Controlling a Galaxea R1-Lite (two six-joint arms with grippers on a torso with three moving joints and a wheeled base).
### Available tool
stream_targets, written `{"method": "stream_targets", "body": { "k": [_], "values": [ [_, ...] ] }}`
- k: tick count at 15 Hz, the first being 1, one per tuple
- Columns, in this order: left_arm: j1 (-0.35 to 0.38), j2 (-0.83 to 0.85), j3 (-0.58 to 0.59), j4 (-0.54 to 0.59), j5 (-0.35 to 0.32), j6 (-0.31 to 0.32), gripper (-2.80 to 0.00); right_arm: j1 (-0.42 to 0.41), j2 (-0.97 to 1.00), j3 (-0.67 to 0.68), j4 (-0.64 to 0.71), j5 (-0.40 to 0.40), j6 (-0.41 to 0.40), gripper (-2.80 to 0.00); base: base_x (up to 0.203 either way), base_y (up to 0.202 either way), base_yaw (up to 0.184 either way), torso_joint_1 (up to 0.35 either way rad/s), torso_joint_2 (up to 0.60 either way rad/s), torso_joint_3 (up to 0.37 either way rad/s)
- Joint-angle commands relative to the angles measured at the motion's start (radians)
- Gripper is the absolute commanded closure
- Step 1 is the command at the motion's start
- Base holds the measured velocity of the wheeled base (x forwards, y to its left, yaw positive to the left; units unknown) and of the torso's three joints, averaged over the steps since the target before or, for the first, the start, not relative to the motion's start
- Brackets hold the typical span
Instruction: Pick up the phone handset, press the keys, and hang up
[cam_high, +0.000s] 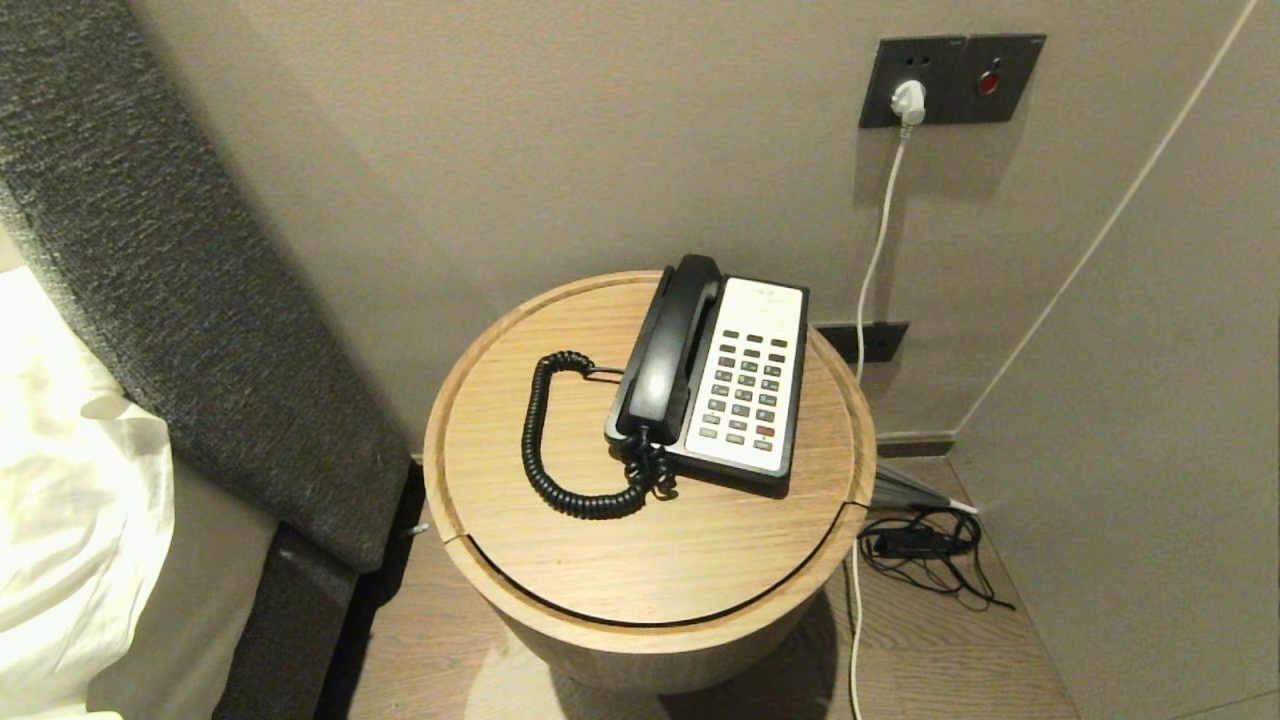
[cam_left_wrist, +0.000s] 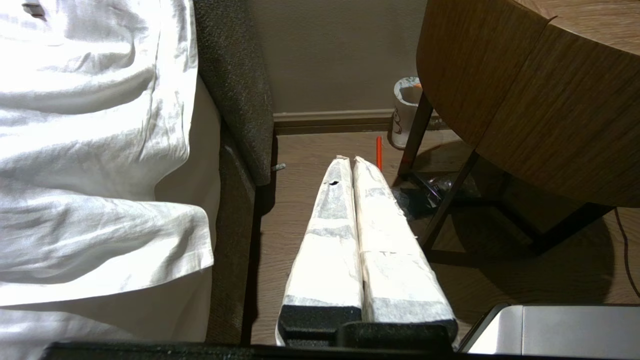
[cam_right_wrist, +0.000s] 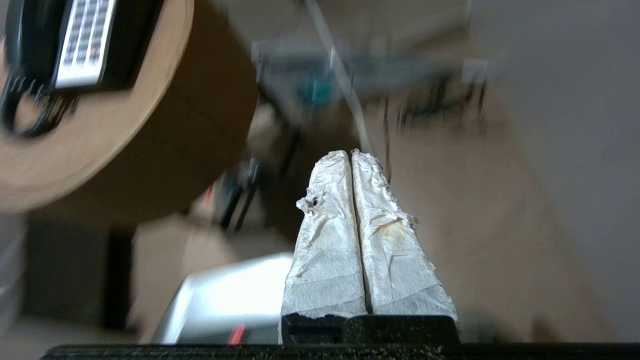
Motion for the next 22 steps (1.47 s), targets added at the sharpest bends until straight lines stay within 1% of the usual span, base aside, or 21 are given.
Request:
{"method": "stream_targets", "body": {
  "k": [1, 3, 5, 6, 7, 8, 9, 11, 13, 15, 22],
  "values": [
    [0.000, 0.003, 0.000, 0.000, 0.000, 0.000, 0.00, 0.003, -0.030, 0.171, -0.285, -0.014, -0.035, 0.00, 0.000, 0.000, 0.000, 0.000, 0.00, 0.000],
    [0.000, 0.003, 0.000, 0.000, 0.000, 0.000, 0.00, 0.004, -0.038, 0.337, -0.420, -0.024, -0.092, 0.00, 0.000, 0.000, 0.000, 0.000, 0.00, 0.000],
    [0.000, 0.003, 0.000, 0.000, 0.000, 0.000, 0.00, 0.005, -0.043, 0.475, -0.539, -0.030, -0.199, 0.00, 0.000, 0.000, 0.000, 0.000, 0.00, 0.000],
    [0.000, 0.003, 0.000, 0.000, 0.000, 0.000, 0.00, 0.005, -0.044, 0.523, -0.585, -0.032, -0.262, 0.00, 0.000, 0.000, 0.000, 0.000, 0.00, 0.000],
    [0.000, 0.003, 0.000, 0.000, 0.000, 0.002, 0.00, 0.006, -0.045, 0.534, -0.591, -0.028, -0.339, 0.00, 0.000, 0.000, 0.000, 0.000, 0.00, 0.000],
    [0.000, 0.002, 0.000, 0.000, 0.000, 0.000, 0.00, 0.005, -0.046, 0.529, -0.593, -0.023, -0.369, 0.00, 0.000, 0.000, 0.000, 0.000, 0.00, 0.000],
    [0.000, 0.003, 0.000, 0.000, 0.000, 0.000, 0.00, 0.006, -0.046, 0.529, -0.591, -0.022, -0.369, 0.00, 0.000, 0.000, 0.000, 0.000, 0.00, 0.000],
    [0.000, 0.003, 0.000, 0.000, 0.000, 0.000, 0.00, 0.006, -0.046, 0.526, -0.542, -0.023, -0.371, 0.00, 0.000, 0.000, 0.000, 0.000, 0.00, 0.000],
    [0.000, 0.003, 0.000, 0.000, 0.000, 0.000, 0.00, 0.007, -0.047, 0.529, -0.556, -0.019, -0.379, 0.00, 0.000, 0.000, 0.000, 0.000, 0.00, 0.000],
    [0.000, 0.003, 0.000, 0.000, -0.001, 0.000, 0.00, 0.006, -0.047, 0.529, -0.558, -0.027, -0.363, 0.00, 0.000, 0.000, 0.000, 0.000, 0.00, 0.000],
    [0.000, 0.003, 0.000, 0.000, 0.000, 0.000, 0.00, 0.006, -0.047, 0.529, -0.555, -0.027, -0.365, 0.00, 0.000, 0.000, 0.000, 0.000, 0.00, 0.000]
  ]
}}
